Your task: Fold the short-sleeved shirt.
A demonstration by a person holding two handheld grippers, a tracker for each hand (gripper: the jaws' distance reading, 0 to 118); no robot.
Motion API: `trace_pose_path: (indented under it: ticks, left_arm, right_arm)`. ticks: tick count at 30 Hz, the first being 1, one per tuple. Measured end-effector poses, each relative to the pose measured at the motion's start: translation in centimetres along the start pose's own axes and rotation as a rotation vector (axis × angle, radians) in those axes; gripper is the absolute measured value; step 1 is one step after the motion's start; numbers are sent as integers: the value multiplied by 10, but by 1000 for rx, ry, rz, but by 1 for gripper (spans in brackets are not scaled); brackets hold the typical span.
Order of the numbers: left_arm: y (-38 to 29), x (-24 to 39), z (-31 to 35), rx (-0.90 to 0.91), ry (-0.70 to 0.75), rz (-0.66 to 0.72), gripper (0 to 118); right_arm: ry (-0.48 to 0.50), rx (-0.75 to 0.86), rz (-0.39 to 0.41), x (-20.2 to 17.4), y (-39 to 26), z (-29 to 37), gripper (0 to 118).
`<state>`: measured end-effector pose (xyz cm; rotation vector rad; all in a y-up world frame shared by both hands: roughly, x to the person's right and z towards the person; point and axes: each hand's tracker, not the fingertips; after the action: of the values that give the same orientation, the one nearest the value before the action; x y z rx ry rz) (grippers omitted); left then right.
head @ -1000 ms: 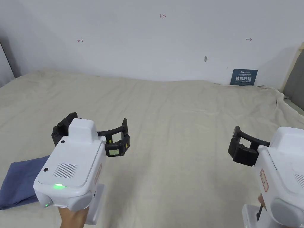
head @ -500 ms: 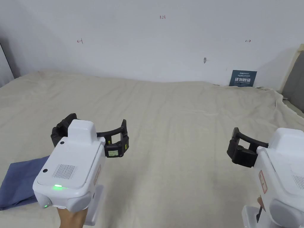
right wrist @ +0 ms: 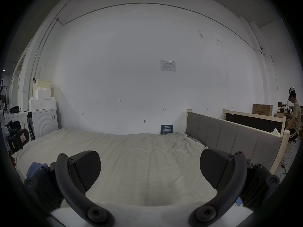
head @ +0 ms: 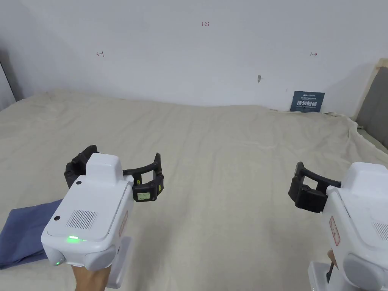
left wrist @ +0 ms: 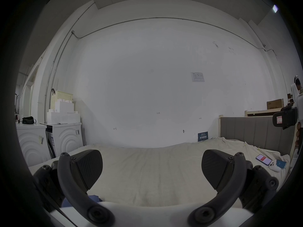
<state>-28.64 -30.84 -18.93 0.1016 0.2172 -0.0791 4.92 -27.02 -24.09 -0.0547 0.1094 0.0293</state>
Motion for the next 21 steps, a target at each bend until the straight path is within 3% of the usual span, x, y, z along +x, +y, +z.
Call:
trace_pose_path:
  ticks: [21]
  left_arm:
    - [2, -1, 2, 3, -3, -5, 118]
  right_arm:
    - [10, 9, 1, -4, 4, 5, 118]
